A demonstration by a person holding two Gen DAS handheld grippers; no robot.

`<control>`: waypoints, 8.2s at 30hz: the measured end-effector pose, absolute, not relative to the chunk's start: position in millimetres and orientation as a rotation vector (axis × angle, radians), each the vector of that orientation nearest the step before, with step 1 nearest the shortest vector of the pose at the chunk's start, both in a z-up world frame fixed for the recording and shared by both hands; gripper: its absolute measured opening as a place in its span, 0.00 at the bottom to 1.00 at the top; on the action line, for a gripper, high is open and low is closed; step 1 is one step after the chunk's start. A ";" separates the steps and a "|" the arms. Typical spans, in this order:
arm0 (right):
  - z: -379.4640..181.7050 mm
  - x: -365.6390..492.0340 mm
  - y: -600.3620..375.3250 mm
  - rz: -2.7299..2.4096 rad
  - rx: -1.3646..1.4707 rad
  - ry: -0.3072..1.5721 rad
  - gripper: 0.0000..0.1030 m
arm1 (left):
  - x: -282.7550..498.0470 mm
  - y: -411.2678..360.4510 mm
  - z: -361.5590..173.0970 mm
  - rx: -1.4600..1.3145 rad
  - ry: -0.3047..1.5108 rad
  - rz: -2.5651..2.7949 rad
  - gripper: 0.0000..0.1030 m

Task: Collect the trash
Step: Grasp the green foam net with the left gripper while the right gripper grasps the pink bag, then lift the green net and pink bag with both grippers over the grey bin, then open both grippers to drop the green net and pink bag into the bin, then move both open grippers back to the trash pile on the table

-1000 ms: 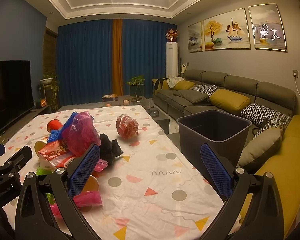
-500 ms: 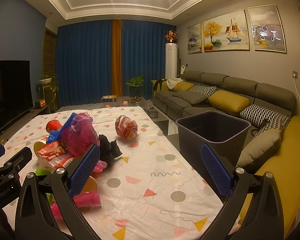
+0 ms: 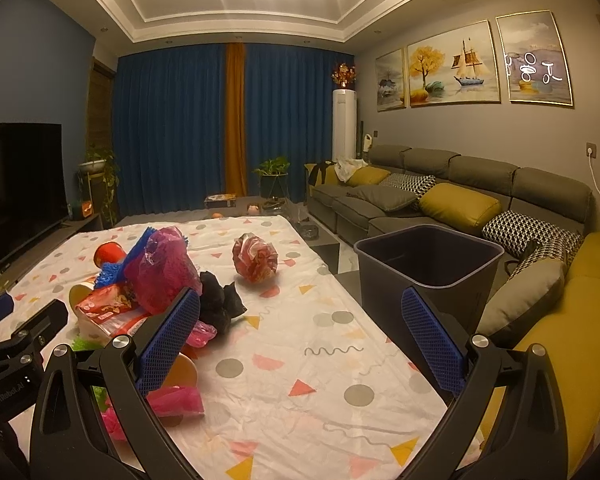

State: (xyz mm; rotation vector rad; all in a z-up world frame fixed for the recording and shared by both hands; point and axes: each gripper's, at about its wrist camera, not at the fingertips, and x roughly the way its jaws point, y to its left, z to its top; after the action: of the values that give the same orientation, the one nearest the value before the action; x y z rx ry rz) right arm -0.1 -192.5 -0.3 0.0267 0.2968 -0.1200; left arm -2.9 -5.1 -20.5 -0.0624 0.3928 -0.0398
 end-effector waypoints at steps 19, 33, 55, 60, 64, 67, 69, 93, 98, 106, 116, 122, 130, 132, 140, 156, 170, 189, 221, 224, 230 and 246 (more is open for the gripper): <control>-12.8 2.3 -182.8 -0.069 0.012 0.295 0.95 | -5.7 10.3 -71.9 -0.064 0.513 -0.171 0.74; -33.1 5.4 -153.6 0.037 -0.026 0.337 0.89 | 41.9 47.8 -95.2 -0.115 0.643 -0.105 0.65; -81.5 -3.4 -91.1 0.295 -0.072 0.472 0.65 | 39.8 74.4 -90.8 -0.168 0.652 -0.093 0.00; -94.3 2.4 -79.8 0.325 -0.082 0.509 0.64 | 35.7 92.7 -86.2 -0.201 0.630 -0.055 0.00; -97.8 12.1 -77.6 0.331 -0.074 0.540 0.56 | 35.2 97.3 -86.7 -0.185 0.625 -0.017 0.05; -102.0 15.7 -77.4 0.345 -0.058 0.570 0.45 | 34.5 97.3 -87.1 -0.184 0.623 -0.012 0.18; -105.0 16.3 -77.2 0.347 -0.056 0.575 0.39 | 33.8 95.0 -87.1 -0.177 0.619 -0.012 0.32; -80.6 0.1 -131.3 0.295 0.006 0.474 0.26 | 68.9 40.6 -114.9 -0.110 0.796 -0.070 0.29; -79.4 -0.1 -130.3 0.298 0.011 0.476 0.26 | 68.5 48.0 -114.5 -0.144 0.783 -0.076 0.10; -71.8 -3.0 -136.8 0.280 0.017 0.451 0.26 | 37.2 63.4 -77.9 -0.133 0.638 -0.035 0.09; -46.6 0.3 -153.4 0.237 0.026 0.379 0.26 | 26.6 44.1 -26.6 -0.101 0.513 -0.095 0.09; -29.7 4.4 -171.6 0.193 0.016 0.332 0.26 | 28.0 5.4 -15.0 -0.061 0.482 -0.173 0.09; -16.8 12.7 -205.9 0.130 0.018 0.293 0.26 | 47.3 -43.9 -12.1 -0.033 0.488 -0.257 0.09; -13.0 16.0 -216.8 0.109 0.022 0.280 0.26 | 53.0 -58.8 -10.5 -0.018 0.484 -0.277 0.09; 3.1 34.6 -267.7 -0.013 0.021 0.225 0.26 | 80.1 -128.2 4.4 0.009 0.448 -0.378 0.09; 18.2 99.6 -379.2 -0.210 0.094 0.212 0.27 | 157.3 -259.0 0.1 0.068 0.437 -0.559 0.09; 6.5 137.3 -408.9 -0.224 0.154 0.240 0.28 | 217.0 -317.3 -26.3 0.089 0.499 -0.642 0.09; 1.2 166.3 -429.7 -0.219 0.216 0.273 0.39 | 253.4 -341.1 -60.8 0.119 0.583 -0.721 0.28; 5.3 98.4 -342.0 -0.177 0.149 0.257 0.72 | 138.6 -169.5 -24.7 -0.057 0.481 -0.282 0.86; 0.2 94.3 -317.0 -0.119 0.157 0.274 0.72 | 116.8 -135.7 -19.5 -0.084 0.459 -0.239 0.86; -11.9 92.6 -256.6 0.030 0.137 0.324 0.72 | 87.2 -73.0 -18.9 -0.065 0.420 -0.124 0.86; -21.6 121.1 -142.8 0.246 0.038 0.375 0.72 | 69.8 47.1 -41.1 -0.176 0.464 0.079 0.86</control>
State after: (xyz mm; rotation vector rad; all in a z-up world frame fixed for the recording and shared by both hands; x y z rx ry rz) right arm 121.1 -142.8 -21.6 0.0379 0.3746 0.2461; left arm 69.8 47.1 -41.1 -0.1763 0.4638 0.0786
